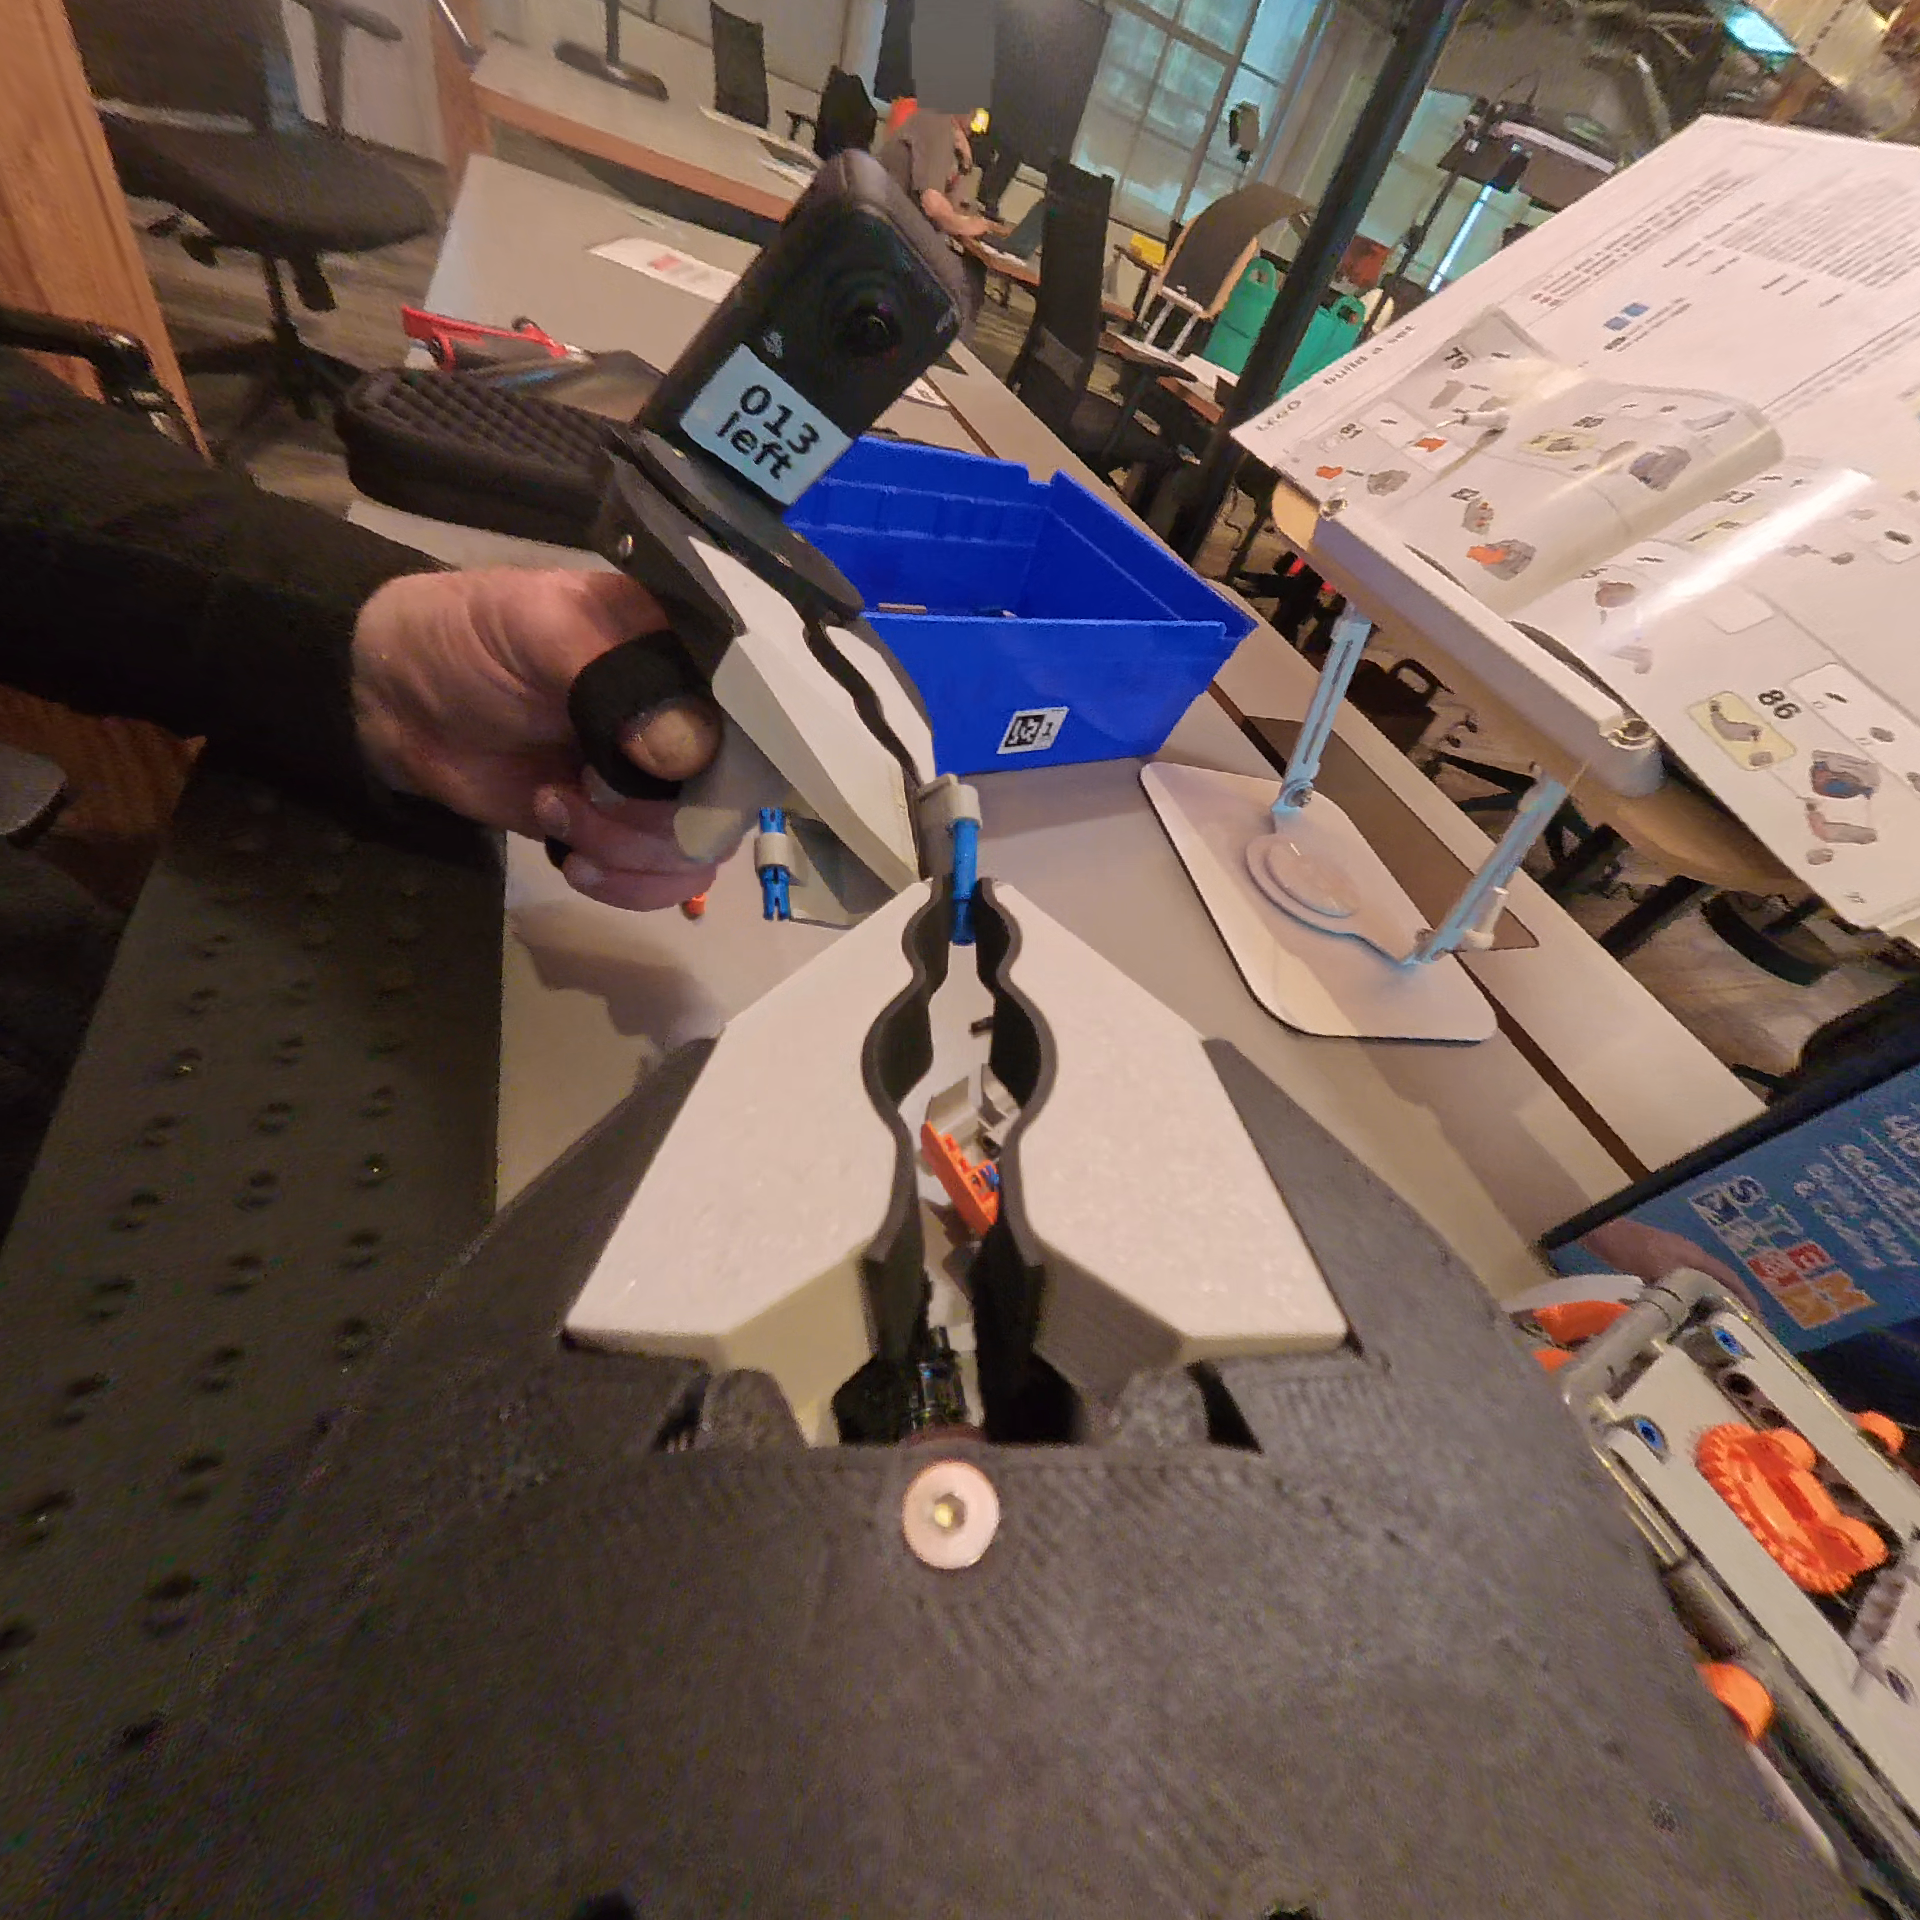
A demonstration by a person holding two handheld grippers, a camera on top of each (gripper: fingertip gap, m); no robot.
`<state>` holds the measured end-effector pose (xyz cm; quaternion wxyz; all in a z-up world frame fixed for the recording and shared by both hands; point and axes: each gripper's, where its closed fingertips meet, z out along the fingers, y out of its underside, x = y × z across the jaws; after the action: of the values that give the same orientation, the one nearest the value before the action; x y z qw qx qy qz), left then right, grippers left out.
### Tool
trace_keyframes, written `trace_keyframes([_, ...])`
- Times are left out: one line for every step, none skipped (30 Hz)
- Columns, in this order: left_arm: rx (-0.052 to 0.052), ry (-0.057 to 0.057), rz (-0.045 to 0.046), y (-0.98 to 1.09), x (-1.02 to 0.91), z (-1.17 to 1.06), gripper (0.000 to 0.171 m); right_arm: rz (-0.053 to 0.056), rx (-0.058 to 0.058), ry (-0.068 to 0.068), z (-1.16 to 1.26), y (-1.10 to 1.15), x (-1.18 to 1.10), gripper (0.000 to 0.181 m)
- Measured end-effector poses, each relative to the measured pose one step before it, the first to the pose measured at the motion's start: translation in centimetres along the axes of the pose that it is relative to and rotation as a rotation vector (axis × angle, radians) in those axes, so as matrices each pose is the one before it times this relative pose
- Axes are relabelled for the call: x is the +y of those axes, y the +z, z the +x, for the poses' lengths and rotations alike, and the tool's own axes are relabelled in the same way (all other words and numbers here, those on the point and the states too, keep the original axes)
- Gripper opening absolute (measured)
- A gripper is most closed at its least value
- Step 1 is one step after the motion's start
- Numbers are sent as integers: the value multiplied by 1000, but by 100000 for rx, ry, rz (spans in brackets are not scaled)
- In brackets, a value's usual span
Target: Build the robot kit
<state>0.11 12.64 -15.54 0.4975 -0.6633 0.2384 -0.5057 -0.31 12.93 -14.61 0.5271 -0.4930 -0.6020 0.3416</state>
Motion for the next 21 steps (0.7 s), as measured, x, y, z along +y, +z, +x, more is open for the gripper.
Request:
trace_keyframes([-1601,1506,-1026,-3,99,-164,0,-1502,1169,-781,33,51,134,1])
trace_keyframes([-1803,2031,-809,-9,44,-154,0,-1244,1448,-996,67,71,119,1])
trace_keyframes([-1500,1406,-846,-16,27,-134,0,-1239,1226,-980,17,73,97,0])
trace_keyframes([-1647,2263,-1473,-7,131,-133,0,-1626,862,-1760,-19,64,125,1])
trace_keyframes([-2170,2902,-1243,-21,72,-134,0,-1070,775,-1655,-12,44,89,0])
trace_keyframes([-1133,1423,-703,-26,-7,-6,0,-373,542,-1057,-23,33,19,0])
trace_keyframes([-520,1082,-1055,1,82,-6,0,-525,9,-1079,-45,19,50,0])
trace_keyframes([-195,472,-593,1,77,-33,0,-440,-30,-1343,-35,18,48,0])
trace_keyframes([685,-200,-377,24,89,76,0,251,-619,-1293,-144,21,-23,0])
trace_keyframes([1387,98,-2062,129,332,194,0,186,-1789,-1788,-356,35,-37,0])
trace_keyframes([-279,732,-1097,73,169,-14,0,-854,-438,-2152,-191,80,99,0])
trace_keyframes([-367,702,-1216,39,151,-38,0,-1219,90,-1754,-78,92,153,0])
trace_keyframes([421,37,-1045,4,111,16,0,-896,-481,-780,-63,38,146,0])
trace_keyframes([539,41,-752,31,113,42,0,-398,-958,-144,-61,-17,85,0])
trace_keyframes([-250,936,-1014,36,132,-5,0,-853,-479,-1196,-63,-13,105,0])
trace_keyframes([-1116,2085,-1885,37,197,-57,0,-1771,121,-2544,-65,9,178,0])
trace_keyframes([-1059,2514,-2391,21,183,-27,0,-1797,92,-2749,-89,34,188,0])
trace_keyframes([-328,2078,-2326,9,167,62,0,-1490,-332,-2545,-135,15,144,0])
trace_keyframes([-248,1939,-3243,50,340,34,0,-1702,-912,-2397,-200,14,201,0])
trace_keyframes([-1900,3226,-2787,41,301,-133,0,-1385,-990,-2138,-192,58,220,0])
trace_keyframes([-2090,2847,-2801,146,315,-116,0,-1770,-589,-2001,-149,97,309,0])
